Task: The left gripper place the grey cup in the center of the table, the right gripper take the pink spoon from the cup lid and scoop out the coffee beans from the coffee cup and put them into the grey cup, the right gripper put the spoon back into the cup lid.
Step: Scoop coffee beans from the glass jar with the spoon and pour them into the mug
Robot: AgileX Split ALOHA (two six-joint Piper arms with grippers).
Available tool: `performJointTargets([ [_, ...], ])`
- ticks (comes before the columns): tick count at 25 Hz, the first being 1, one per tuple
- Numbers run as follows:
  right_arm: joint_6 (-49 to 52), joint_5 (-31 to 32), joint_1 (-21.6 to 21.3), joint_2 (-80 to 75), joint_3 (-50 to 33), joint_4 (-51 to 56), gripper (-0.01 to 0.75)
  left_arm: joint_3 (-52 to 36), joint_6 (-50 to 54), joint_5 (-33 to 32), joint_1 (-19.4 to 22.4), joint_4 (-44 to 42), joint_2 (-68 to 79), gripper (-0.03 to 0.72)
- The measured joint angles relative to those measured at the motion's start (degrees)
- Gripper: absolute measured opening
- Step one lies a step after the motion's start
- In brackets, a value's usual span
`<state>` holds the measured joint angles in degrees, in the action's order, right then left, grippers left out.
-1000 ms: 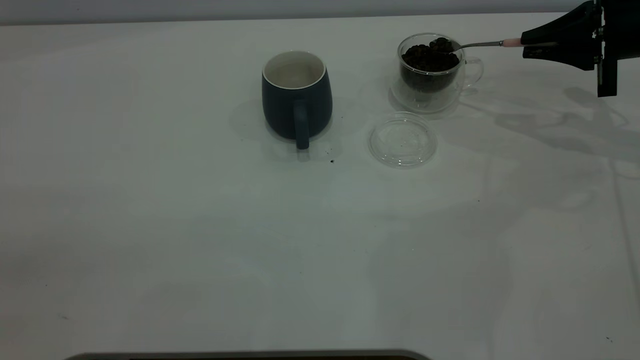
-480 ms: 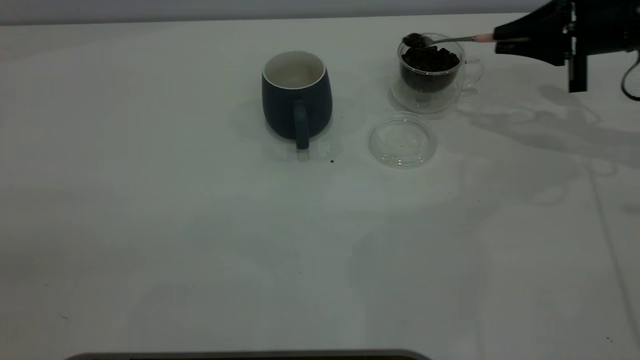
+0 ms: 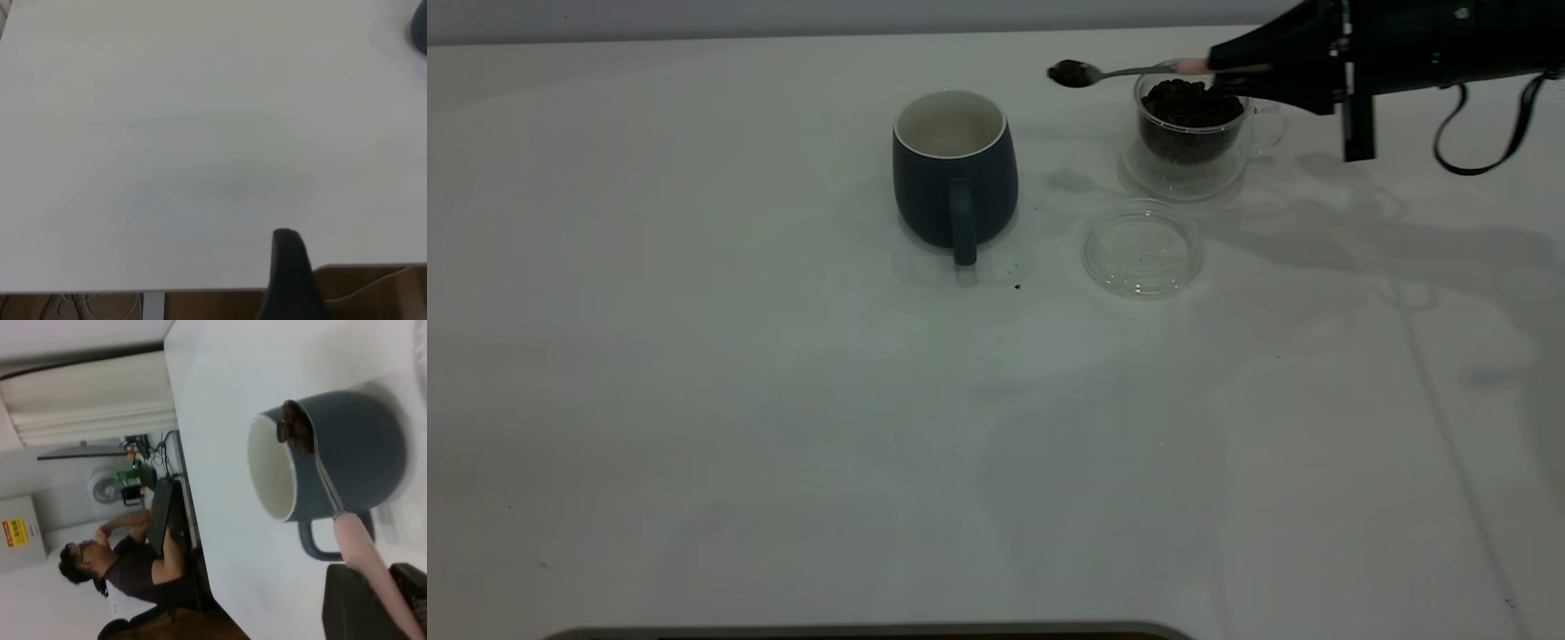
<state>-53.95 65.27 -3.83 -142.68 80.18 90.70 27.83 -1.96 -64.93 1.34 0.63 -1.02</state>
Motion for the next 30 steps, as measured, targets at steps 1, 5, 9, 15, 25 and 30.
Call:
performJointTargets([
  [1, 0.0, 0.0, 0.76, 0.0, 0.0, 0.14, 0.106, 0.0, 0.0, 0.0, 0.0, 0.0, 0.0, 0.565],
  [5, -0.02, 0.0, 3.83, 0.0, 0.0, 1.37, 0.106, 0.0, 0.0, 0.0, 0.0, 0.0, 0.0, 0.565],
  [9, -0.49, 0.0, 6.45, 0.0, 0.0, 3.04, 0.106, 0.0, 0.06, 0.0, 0.0, 0.0, 0.0, 0.565],
  [15, -3.02, 0.0, 8.02, 0.0, 0.0, 5.76, 0.106, 0.0, 0.12, 0.0, 0.0, 0.0, 0.0, 0.565],
  [25, -15.49, 0.0, 8.02, 0.0, 0.0, 5.92, 0.106, 0.0, 0.06, 0.0, 0.0, 0.0, 0.0, 0.565],
  [30, -25.72, -1.11, 8.02, 0.0, 0.0, 4.88, 0.106, 0.0, 0.06, 0.0, 0.0, 0.0, 0.0, 0.565],
])
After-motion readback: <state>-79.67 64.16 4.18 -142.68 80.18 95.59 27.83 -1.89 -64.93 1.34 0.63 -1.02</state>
